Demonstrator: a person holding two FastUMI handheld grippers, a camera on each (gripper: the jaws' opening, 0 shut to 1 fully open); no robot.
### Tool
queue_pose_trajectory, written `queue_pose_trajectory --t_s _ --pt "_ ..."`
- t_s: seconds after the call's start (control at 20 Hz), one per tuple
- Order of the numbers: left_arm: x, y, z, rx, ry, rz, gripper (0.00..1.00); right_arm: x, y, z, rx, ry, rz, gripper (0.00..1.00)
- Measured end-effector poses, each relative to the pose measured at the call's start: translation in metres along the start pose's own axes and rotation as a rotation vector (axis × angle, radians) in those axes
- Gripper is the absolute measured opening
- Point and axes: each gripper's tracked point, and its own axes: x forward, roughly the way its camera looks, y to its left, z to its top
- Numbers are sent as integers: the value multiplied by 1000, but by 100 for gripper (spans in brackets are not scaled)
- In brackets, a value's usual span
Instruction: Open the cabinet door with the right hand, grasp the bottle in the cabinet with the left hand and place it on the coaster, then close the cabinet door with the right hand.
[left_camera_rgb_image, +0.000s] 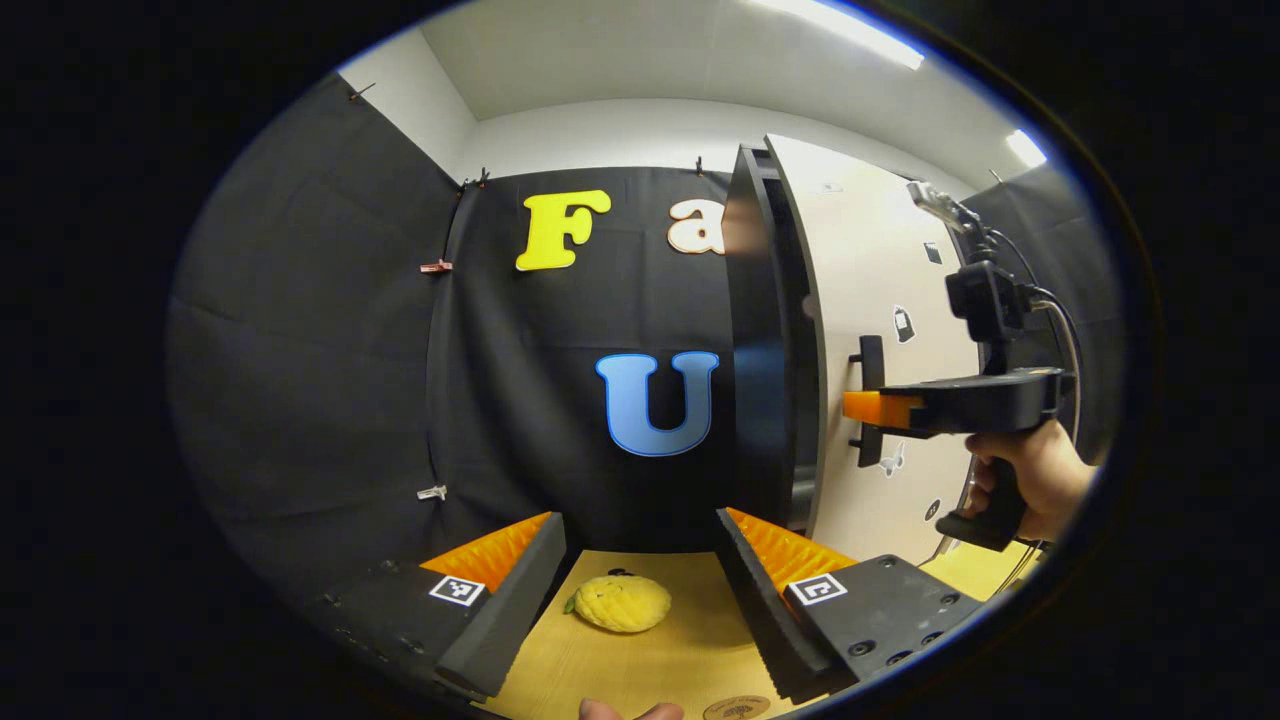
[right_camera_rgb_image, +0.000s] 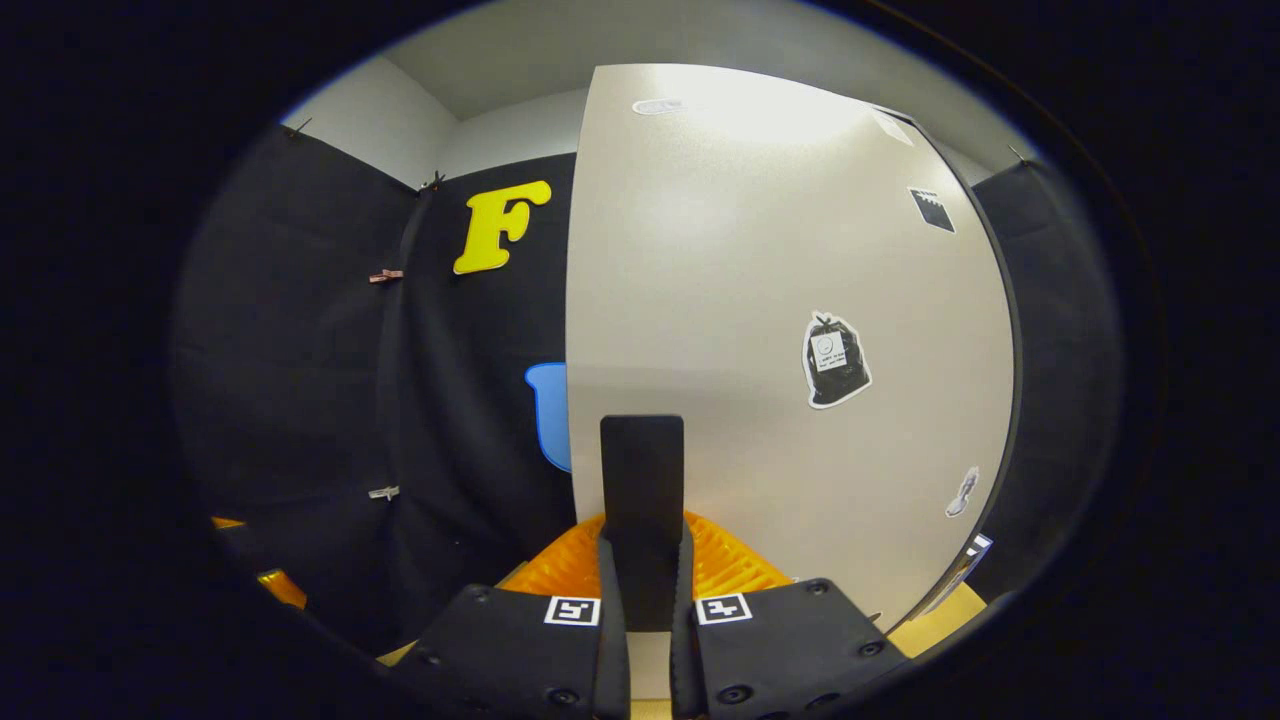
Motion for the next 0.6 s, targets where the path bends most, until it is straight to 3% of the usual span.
queue_pose_trajectory --t_s 0.35,0.6 --pt "-9 -16 8 4 -4 -14 94 -58 -15 2 10 31 85 20" --pt "-14 -25 10 5 -2 -14 94 -95 -33 5 28 37 95 19"
